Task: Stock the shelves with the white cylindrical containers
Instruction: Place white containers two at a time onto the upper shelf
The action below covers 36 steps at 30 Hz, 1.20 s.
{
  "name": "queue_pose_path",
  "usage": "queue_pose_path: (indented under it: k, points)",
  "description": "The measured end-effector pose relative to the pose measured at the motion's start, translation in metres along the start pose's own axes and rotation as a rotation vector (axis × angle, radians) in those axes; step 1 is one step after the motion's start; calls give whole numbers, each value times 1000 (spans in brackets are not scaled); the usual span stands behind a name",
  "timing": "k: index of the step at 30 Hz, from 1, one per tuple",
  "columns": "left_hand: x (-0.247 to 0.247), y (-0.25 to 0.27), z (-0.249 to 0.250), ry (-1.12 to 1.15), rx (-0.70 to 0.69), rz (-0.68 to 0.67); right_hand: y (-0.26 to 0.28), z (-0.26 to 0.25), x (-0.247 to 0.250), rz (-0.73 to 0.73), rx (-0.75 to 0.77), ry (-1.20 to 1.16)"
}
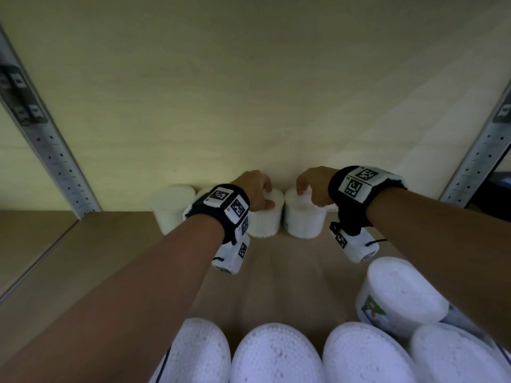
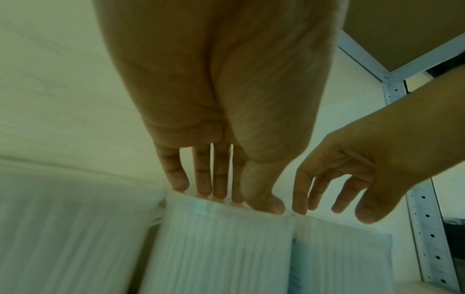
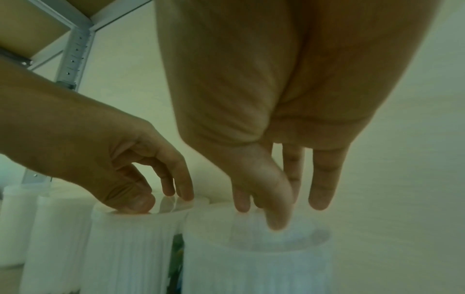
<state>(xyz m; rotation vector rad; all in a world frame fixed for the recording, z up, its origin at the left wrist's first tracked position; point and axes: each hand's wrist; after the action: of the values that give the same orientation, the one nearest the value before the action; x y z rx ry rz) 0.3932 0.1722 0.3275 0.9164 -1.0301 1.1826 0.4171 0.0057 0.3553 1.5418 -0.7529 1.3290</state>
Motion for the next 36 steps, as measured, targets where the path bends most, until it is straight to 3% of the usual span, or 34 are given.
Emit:
queue_pose_path:
  k: [5, 9, 25, 29, 36]
  points:
    - [0, 0, -1, 10, -5, 0, -6, -3, 1, 63, -73, -26]
    - [0, -1, -1, 6, -8, -2, -9, -3, -7, 7, -117, -10]
    - [-4, -1, -2, 17, -9, 23, -8, 3, -4, -14, 14, -49]
    - [-4, 0, -2, 10, -12, 23, -7, 3, -2, 56, -8, -94]
    - [-4, -1, -3, -2, -22, 15, -11, 3, -10, 23, -63, -58]
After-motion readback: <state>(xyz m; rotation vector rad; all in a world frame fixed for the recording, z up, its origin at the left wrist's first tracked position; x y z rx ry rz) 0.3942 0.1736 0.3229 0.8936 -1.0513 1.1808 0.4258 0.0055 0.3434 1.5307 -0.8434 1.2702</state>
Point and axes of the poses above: each hand's wrist, its own y-axis away from the middle knuckle, its own x-axis out of the back of the hand, z = x × y, and after that the axes turned 1 degree about -z, right-handed
